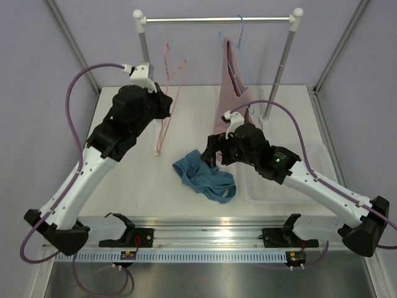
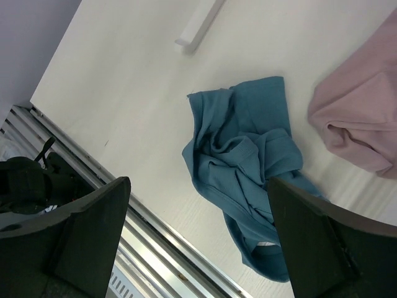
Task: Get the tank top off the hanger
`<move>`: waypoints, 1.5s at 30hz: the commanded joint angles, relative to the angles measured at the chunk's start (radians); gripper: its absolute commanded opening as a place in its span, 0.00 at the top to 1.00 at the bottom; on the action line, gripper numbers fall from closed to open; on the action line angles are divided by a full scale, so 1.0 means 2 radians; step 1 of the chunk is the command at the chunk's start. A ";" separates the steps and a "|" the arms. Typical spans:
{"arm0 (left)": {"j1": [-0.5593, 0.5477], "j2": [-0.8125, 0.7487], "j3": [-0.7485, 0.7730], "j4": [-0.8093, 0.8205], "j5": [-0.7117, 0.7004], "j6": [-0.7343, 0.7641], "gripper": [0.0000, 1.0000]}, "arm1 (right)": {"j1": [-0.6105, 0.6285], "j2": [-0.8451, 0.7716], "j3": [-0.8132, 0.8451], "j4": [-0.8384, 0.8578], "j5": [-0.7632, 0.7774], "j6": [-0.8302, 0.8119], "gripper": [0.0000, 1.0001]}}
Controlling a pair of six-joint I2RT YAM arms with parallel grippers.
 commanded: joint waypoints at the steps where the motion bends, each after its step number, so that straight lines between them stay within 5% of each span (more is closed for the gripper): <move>1: -0.002 0.064 0.105 -0.036 -0.025 -0.001 1.00 | 0.004 -0.039 0.021 -0.020 0.037 0.001 0.01; 17: 0.013 0.287 0.382 -0.046 -0.032 0.012 1.00 | 0.004 -0.087 -0.026 -0.017 -0.006 -0.009 0.00; 20: 0.027 0.317 0.404 -0.054 -0.015 -0.004 1.00 | 0.004 -0.068 -0.031 -0.009 -0.061 -0.023 0.00; 27: 0.031 0.330 0.392 -0.053 -0.008 -0.007 0.95 | 0.009 -0.016 -0.038 0.004 -0.040 -0.033 0.01; 32: 0.031 0.299 0.360 -0.041 -0.011 -0.009 0.69 | 0.020 0.045 -0.028 0.004 0.016 -0.042 0.01; 38: 0.032 0.228 0.268 0.002 0.004 -0.001 0.21 | 0.022 0.116 -0.035 0.025 0.043 -0.041 0.01; 39: 0.032 0.206 0.259 0.007 0.008 0.000 0.01 | 0.026 0.122 -0.038 0.033 0.043 -0.037 0.01; 45: 0.032 0.133 0.208 0.005 0.013 -0.004 0.01 | 0.040 0.197 -0.031 0.058 0.061 -0.048 0.01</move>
